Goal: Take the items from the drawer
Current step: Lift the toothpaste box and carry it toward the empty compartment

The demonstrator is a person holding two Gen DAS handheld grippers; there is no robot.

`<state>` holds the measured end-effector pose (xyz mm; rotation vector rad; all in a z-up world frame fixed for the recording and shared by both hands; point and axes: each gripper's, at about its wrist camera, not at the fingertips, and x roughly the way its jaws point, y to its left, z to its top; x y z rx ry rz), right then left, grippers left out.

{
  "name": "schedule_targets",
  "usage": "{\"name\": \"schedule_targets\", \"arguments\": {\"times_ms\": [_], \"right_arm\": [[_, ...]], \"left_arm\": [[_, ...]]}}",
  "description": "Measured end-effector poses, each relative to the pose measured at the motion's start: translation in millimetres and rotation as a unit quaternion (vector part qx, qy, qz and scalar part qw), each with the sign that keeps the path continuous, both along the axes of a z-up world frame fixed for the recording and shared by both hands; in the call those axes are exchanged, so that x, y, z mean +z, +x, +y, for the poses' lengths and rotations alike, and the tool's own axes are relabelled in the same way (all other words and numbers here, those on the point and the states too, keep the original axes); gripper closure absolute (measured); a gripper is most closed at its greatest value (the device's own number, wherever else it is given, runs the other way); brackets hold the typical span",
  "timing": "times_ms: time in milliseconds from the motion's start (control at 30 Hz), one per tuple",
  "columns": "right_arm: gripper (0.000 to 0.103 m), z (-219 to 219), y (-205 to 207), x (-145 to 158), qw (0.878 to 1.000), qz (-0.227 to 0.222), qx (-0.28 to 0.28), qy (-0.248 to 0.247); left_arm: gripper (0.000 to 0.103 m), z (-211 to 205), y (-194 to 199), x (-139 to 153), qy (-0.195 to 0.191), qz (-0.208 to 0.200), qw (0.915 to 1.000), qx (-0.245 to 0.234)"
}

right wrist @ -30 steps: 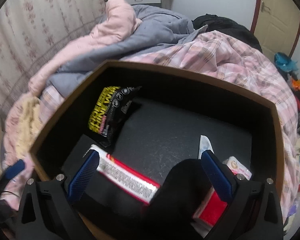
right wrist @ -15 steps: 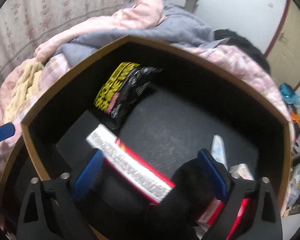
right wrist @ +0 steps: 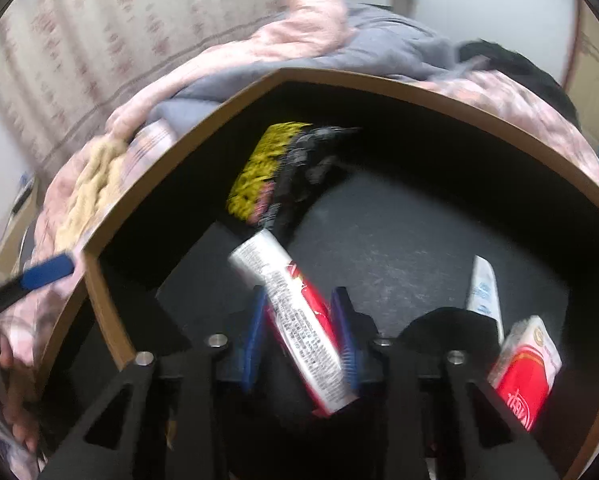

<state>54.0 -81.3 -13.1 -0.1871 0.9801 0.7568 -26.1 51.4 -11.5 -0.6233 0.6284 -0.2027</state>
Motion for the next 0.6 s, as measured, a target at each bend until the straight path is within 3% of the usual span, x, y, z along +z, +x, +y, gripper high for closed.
{"name": "schedule_targets", "arguments": {"times_ms": [233,600], "right_arm": [[0.084,-10.4,-3.0,8.7,0.998,-0.010,-0.044,0.053],[0.084,-53.9,-27.8,55.1,0.982,-0.097,-0.093,0.134]], "left_arm": [[0.000,0.3,-0.2,-0.2,-0.001,0.000,1.0000,0.000],[0.000,-1.3,-1.0,0.0,0.008,-0.002,1.0000,0.000]]}}
